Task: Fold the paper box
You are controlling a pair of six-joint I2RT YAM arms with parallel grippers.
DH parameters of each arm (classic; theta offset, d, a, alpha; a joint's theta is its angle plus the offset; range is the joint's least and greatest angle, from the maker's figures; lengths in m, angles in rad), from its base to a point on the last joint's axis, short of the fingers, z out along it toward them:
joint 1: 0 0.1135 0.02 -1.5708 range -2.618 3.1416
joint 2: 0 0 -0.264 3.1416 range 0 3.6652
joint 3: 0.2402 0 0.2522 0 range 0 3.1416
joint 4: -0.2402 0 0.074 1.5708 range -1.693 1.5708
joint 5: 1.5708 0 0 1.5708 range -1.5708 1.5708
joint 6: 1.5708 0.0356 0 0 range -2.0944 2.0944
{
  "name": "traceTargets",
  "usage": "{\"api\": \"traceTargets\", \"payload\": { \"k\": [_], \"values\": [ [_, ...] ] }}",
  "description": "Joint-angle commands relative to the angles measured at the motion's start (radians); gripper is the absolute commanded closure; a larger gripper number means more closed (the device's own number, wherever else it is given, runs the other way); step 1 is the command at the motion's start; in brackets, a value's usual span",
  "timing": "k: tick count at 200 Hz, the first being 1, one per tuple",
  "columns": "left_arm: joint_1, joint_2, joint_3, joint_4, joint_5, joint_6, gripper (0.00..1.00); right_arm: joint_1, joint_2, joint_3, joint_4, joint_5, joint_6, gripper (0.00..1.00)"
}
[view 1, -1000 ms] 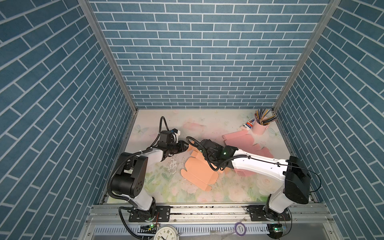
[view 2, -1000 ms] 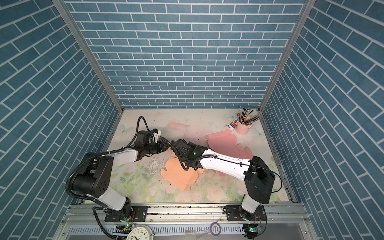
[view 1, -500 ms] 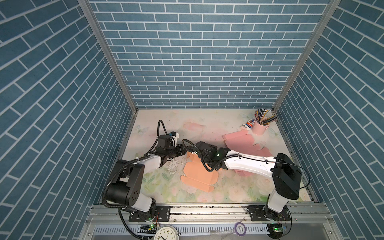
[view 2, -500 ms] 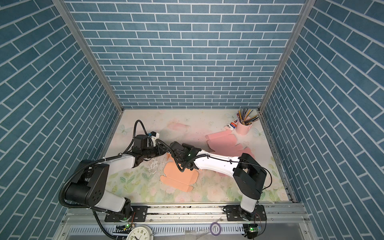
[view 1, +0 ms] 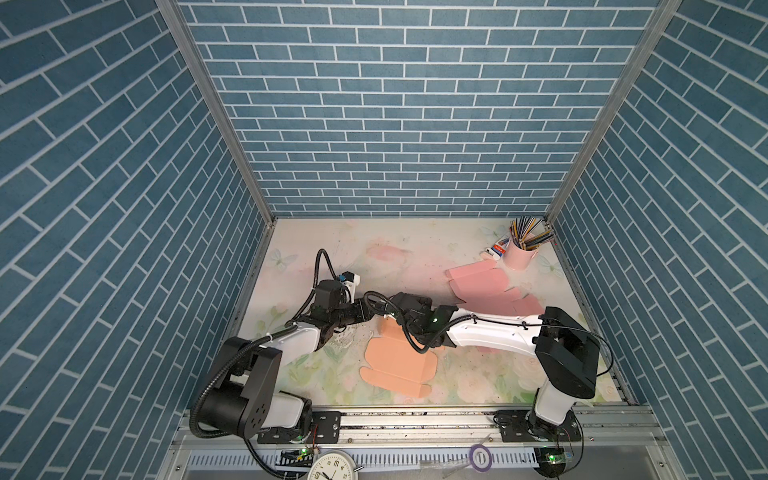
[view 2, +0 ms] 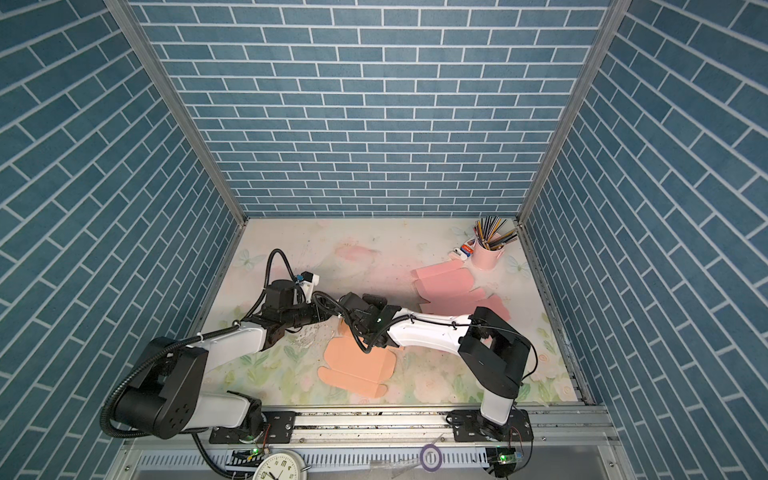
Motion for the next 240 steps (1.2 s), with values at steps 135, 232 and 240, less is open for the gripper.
{"api": "traceTargets", "payload": {
  "k": [135,232,240],
  "values": [
    [-0.071,-0.276,-0.208,0.12,-0.165,0.004,0.57,0.078,-0.1,-0.108,0.182,0.08,-0.116,1.0],
    [-0.183,-0.261,-0.304,0.23,-0.313,0.069,0.5,0.102,-0.055,-0.152,0.323,0.175,-0.244,1.0],
    [-0.185,-0.259,-0.315,0.246,-0.319,0.07,0.5,0.105,-0.053,-0.158,0.329,0.178,-0.249,1.0]
  ]
}}
